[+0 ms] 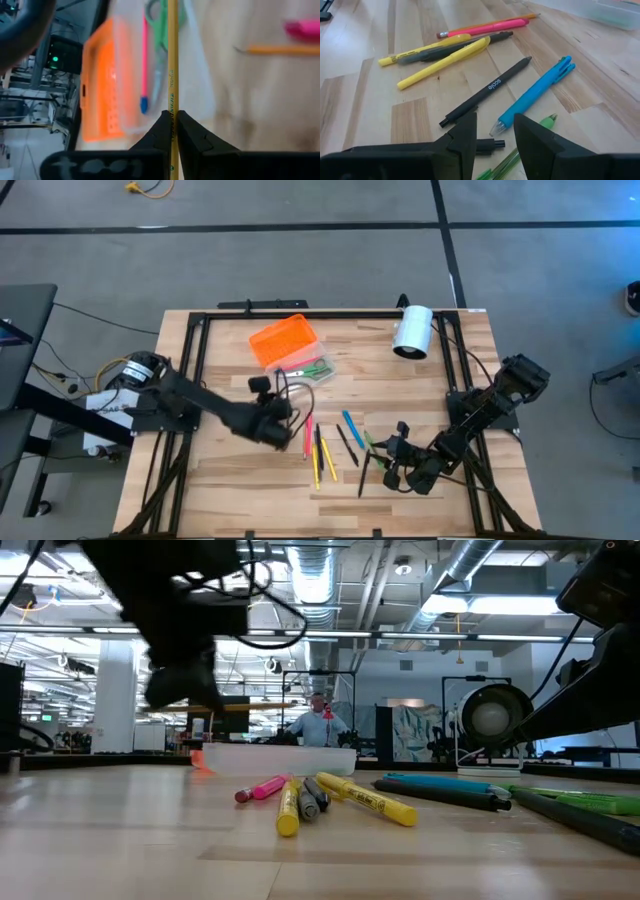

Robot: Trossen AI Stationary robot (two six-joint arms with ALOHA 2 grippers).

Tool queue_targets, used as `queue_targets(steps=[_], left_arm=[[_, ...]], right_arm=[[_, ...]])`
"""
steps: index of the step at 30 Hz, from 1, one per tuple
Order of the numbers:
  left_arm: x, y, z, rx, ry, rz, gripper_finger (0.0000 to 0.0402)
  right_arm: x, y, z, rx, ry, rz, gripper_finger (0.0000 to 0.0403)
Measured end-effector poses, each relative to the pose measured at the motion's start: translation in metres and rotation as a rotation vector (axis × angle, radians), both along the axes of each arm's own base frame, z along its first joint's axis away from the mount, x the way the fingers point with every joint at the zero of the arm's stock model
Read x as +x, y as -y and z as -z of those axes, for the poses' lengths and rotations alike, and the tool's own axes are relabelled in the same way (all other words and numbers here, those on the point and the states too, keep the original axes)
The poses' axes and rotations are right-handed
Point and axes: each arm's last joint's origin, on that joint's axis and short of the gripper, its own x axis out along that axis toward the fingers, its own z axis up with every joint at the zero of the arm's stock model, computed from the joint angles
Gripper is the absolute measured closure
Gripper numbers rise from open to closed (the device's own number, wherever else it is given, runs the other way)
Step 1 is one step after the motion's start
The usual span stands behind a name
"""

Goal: Pick & place school supplies into a supply box
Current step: Put the yellow pencil into the supply box

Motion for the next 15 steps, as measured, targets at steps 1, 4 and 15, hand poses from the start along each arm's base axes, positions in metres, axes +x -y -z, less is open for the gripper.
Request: queue_targets(steps=[1,4,15], left_arm=[[0.005,-0.006,-0.002,0.002,0.005,-0.002,0.0401],[0.019,-0.022,-0.008,-0.007,0.035,-0.006,0.0401],[0.048,-0.078,-0.017,-0.088,0.136,0.025,0.0401]], right_arm=[[0.0,0.0,0.0,-0.001,-0.001,0.0,0.0281],[0.0,0.0,0.0,-0.004,-0.006,-0.002,0.0281],[0.0,0.0,0.001,-0.005,-0.008,-0.004,0.0281]])
